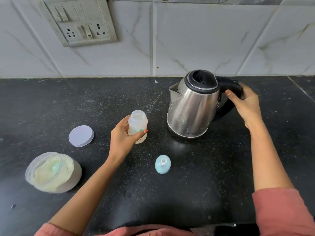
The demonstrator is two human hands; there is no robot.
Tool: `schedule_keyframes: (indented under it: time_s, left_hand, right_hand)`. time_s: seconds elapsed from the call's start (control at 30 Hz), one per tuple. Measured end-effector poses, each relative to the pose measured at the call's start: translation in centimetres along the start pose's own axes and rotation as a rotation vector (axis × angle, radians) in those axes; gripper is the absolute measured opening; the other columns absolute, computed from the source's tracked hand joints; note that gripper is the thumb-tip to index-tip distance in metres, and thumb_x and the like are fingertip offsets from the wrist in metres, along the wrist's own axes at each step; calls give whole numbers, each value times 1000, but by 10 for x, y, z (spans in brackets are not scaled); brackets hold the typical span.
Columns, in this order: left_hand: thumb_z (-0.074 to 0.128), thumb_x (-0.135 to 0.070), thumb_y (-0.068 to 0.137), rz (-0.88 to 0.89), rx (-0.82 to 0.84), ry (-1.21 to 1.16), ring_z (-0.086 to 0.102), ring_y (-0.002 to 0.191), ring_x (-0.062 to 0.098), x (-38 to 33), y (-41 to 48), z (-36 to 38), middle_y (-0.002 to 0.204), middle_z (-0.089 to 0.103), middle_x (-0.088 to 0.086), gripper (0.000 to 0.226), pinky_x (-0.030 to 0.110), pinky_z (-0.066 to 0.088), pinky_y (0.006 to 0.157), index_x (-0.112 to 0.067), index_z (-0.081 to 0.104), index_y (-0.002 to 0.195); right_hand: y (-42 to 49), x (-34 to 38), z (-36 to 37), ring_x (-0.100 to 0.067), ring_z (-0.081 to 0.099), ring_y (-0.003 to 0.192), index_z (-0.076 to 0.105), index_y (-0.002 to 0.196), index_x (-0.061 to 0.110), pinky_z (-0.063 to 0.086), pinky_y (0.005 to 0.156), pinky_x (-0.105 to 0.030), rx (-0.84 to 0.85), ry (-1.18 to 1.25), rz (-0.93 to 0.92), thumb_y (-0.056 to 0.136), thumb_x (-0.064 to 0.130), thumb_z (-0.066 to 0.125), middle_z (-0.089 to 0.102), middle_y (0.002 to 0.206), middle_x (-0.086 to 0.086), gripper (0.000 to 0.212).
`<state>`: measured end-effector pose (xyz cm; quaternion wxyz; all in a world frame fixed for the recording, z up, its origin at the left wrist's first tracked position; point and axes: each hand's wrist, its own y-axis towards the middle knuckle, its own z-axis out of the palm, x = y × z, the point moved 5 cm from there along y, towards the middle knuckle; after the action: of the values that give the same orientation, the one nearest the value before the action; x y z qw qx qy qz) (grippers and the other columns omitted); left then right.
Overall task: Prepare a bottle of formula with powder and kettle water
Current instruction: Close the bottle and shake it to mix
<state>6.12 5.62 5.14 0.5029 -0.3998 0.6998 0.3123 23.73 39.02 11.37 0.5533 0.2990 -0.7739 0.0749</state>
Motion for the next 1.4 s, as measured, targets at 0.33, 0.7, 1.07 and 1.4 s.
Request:
schedule_keyframes:
  time_s: [0.33, 0.7, 1.07, 1.4]
  left_hand:
    - [83, -20, 66, -33, 2, -16, 58, 105, 3, 15, -47, -11, 111, 61, -17, 59, 26, 48, 90, -37, 54, 114]
    - [84, -16, 65, -105, 11, -73, 59, 111, 12, 48, -79, -20, 119, 64, -1, 64, 42, 47, 98, -22, 57, 122]
    - [85, -10, 62, -40, 124, -93, 60, 108, 14, 62, -76, -25, 114, 63, -3, 64, 38, 48, 96, -44, 51, 104]
    - [84, -12, 63, 19, 196, -117, 61, 100, 3, 63, -73, -30, 109, 63, -11, 59, 18, 50, 83, -41, 53, 103]
  right_hand:
    - [-80, 9, 21, -10, 56, 109, 54, 123, 7, 43, 98, -19, -326, 53, 69, 83, 4, 61, 60, 121, -10, 40]
    - [-188, 23, 138, -12, 43, 117, 50, 126, 31, 39, 97, -35, 660, -485, -42, 70, 43, 73, 45, 128, 5, 62]
    - [-211, 38, 161, -20, 48, 113, 52, 123, 27, 44, 82, -36, 590, -728, -20, 80, 13, 65, 45, 125, 4, 47]
    - [-211, 132, 161, -14, 53, 111, 57, 116, 27, 50, 88, -44, 497, -313, -103, 71, 12, 75, 55, 121, 8, 51]
